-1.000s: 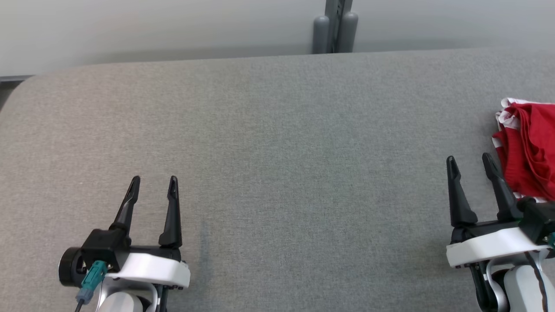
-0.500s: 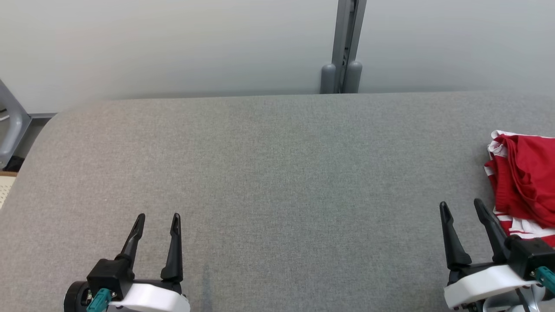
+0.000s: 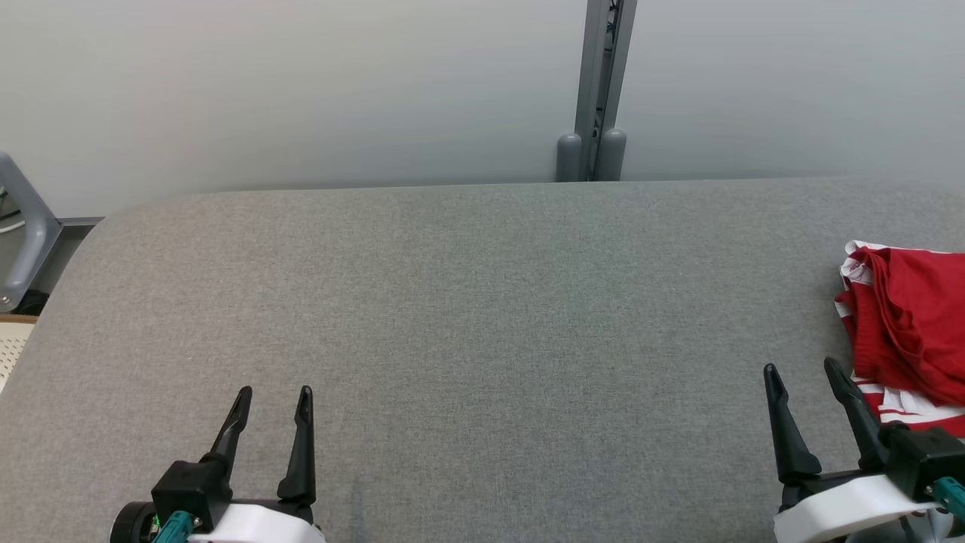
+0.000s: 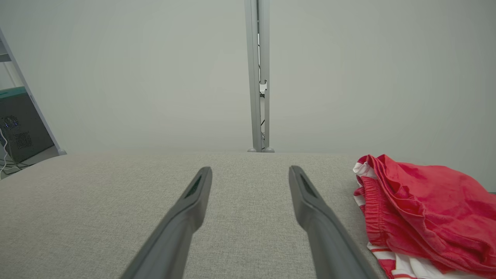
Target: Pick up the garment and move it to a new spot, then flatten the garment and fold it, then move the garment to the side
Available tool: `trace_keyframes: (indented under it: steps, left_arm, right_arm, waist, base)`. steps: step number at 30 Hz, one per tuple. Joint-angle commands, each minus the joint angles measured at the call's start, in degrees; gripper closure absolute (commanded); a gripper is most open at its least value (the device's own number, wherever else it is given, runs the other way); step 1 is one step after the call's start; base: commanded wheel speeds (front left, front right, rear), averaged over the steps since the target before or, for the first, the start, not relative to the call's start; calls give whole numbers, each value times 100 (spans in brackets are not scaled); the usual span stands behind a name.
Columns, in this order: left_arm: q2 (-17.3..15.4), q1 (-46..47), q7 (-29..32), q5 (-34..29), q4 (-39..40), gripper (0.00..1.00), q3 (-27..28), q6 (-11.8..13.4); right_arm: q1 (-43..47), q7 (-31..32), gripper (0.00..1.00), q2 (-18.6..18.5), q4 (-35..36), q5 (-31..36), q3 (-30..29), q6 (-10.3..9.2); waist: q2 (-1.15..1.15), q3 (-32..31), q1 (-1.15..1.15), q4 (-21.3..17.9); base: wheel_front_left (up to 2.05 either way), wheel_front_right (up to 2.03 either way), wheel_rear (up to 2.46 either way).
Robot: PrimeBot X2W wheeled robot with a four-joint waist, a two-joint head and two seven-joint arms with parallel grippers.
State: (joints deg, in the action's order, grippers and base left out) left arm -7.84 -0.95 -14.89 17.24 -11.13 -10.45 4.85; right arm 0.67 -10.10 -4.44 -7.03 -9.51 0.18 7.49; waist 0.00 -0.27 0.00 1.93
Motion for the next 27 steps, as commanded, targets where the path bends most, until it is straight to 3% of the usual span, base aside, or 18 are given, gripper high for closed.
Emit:
trace_keyframes:
  steps: [1, 27]
  left_arm:
    - [-32, -8, -8, 36, -14, 0, 6, -13]
    - [-104, 160, -22, 23, -82, 0, -80, 76]
  right_arm:
    - [64, 24, 0, -12, 38, 46, -26, 1]
    - [69, 42, 0, 67, 159, 148, -67, 1]
  waist:
    - [0, 1, 0, -1]
    - [0, 99, 0, -11]
  base:
    - [0, 0, 0]
    - [0, 0, 0]
